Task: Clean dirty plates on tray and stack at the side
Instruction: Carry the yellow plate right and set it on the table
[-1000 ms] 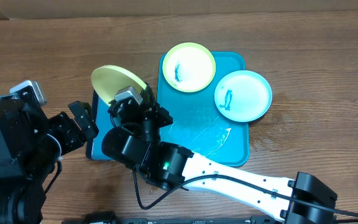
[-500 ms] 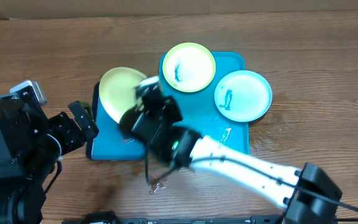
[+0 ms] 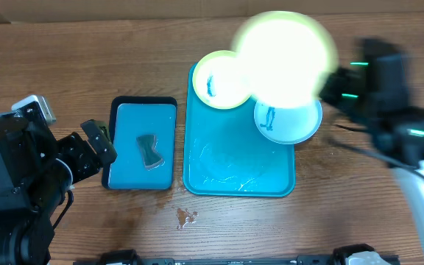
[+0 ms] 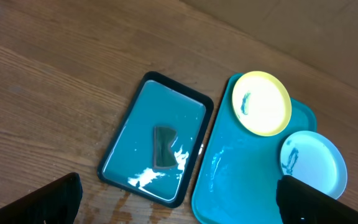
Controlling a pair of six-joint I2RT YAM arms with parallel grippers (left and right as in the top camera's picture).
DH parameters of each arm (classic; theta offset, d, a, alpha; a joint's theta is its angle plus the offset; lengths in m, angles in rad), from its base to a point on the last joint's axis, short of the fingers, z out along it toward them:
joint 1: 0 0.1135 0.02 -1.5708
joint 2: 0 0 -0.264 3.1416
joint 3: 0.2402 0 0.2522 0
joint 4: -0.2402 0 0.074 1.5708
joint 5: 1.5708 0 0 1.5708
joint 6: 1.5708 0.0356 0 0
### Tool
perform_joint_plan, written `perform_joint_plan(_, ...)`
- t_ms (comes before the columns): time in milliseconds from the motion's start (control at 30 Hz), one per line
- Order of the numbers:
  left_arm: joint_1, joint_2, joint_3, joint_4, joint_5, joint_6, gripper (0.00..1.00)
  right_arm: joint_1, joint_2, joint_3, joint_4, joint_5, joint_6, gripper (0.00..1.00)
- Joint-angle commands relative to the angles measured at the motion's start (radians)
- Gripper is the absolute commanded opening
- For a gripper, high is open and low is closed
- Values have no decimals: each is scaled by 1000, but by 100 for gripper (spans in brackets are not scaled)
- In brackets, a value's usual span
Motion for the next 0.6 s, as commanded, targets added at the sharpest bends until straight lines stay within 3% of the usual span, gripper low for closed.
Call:
perform_joint_plan(0, 3, 2, 12, 1, 14, 19, 100, -266, 24, -8, -139, -5, 0, 4)
perform_joint_plan(133, 3, 2, 12, 1, 14, 19, 100, -535, 79, -79, -192, 18, -73, 4)
perform_joint_plan(267, 3, 2, 12, 1, 14, 19, 100, -694, 163, -203, -174, -14, -106, 4)
perform_joint_plan(567, 3, 2, 12, 1, 14, 19, 100, -700, 285, -503, 52, -87, -114, 4)
